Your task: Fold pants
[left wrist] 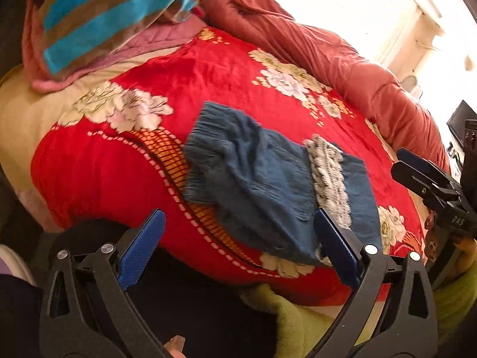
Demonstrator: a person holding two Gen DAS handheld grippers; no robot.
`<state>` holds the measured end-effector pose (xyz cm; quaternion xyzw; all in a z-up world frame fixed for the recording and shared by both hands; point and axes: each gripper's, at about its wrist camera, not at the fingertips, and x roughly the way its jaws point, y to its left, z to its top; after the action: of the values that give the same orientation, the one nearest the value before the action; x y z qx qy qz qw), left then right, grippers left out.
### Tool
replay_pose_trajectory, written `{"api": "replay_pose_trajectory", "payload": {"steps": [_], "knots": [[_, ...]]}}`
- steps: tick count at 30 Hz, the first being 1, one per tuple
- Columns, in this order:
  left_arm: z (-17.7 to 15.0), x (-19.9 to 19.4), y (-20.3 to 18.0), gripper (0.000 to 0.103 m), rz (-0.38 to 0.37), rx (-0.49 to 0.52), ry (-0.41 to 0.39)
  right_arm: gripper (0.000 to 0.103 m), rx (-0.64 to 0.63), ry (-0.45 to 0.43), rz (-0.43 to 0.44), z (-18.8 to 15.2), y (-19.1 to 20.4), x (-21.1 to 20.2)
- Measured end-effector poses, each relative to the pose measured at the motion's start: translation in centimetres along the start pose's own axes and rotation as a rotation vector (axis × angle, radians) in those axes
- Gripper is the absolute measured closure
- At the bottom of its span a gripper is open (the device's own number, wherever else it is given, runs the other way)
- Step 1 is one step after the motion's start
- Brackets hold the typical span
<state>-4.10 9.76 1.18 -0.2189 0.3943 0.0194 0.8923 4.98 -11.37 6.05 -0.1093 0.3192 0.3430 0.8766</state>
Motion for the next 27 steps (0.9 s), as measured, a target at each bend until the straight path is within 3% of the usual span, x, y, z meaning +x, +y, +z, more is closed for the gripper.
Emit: {"api": "replay_pose_trajectory", "payload": {"steps": [10, 19, 27], "knots": [[0.0, 1.5, 2.2, 0.011, -0.069, -0.094, 0.02, 0.005, -0.119, 0.073, 0.088, 4.0, 2.4, 5.8], [-0.3, 3.0, 1.9, 0.049, -0.181, -0.122, 0.069, 0.004, -0.169, 0.187, 0.212, 7.3, 4.0, 11.6], [-0.2, 5.9, 2.6, 0.049, -0.186, -0.161, 0.121, 0.004, -0.273, 0.312, 0.339, 8.5, 7.1, 16.4]]}}
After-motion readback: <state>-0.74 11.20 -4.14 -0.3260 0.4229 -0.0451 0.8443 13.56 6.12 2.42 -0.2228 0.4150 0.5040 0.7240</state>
